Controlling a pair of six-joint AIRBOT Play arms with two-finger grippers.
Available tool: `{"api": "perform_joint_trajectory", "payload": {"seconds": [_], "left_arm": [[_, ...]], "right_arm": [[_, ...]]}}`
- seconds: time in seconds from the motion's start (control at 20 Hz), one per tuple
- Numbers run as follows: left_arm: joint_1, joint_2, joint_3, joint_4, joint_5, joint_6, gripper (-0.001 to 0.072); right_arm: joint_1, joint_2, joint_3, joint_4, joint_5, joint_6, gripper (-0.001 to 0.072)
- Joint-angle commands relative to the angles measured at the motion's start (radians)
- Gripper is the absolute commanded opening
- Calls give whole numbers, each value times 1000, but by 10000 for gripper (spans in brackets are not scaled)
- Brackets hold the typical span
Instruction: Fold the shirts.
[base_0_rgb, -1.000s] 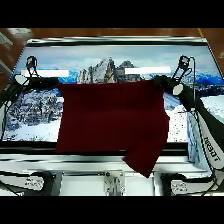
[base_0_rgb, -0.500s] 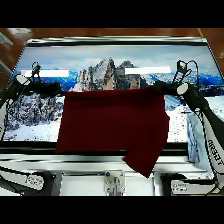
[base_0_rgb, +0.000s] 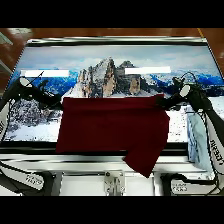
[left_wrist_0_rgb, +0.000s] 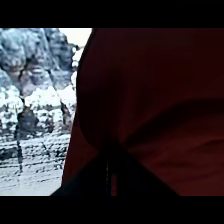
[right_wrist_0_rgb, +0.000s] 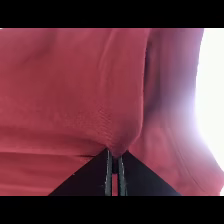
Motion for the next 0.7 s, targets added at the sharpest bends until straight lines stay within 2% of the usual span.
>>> {"api": "perform_joint_trajectory", "payload": {"seconds": [0.0, 0.45, 0.5, 0.55, 0.6, 0.65], "left_arm": [[2, -13, 1, 11, -42, -18, 41], [-4, -30, 1, 12, -80, -42, 43], [-6, -30, 1, 12, -85, -43, 103], [-8, -30, 1, 13, -89, -67, 326], [-7, -29, 1, 13, -96, -86, 547], [-5, -25, 2, 13, -113, -84, 557]], "right_arm": [[-3, -27, -1, -48, 77, 40, 66], [-4, -91, -1, -35, 11, 56, 76], [-5, -88, -1, -35, 11, 56, 132], [-5, -82, 1, -41, 9, 56, 330], [-5, -66, 10, -45, 29, 52, 559], [-5, -42, 26, -47, 62, 28, 580]]}}
